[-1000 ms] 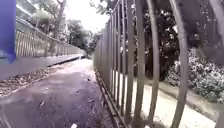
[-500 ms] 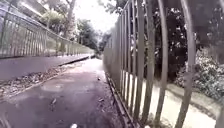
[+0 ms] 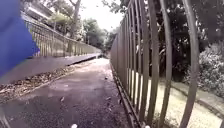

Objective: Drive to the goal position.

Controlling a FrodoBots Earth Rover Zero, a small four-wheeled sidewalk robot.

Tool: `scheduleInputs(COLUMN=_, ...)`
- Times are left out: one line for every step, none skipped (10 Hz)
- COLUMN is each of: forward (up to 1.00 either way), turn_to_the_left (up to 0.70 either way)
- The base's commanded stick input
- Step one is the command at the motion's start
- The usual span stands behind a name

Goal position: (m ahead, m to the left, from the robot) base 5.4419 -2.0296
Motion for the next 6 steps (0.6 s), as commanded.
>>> scheduleInputs(forward=1.0, turn_to_the_left=0.21)
scheduleInputs(forward=1.0, turn_to_the_left=0.4)
scheduleInputs(forward=1.0, turn_to_the_left=0.4)
scheduleInputs(forward=1.0, turn_to_the_left=0.4)
scheduleInputs(forward=1.0, turn_to_the_left=0.4)
scheduleInputs(forward=1.0, turn_to_the_left=0.4)
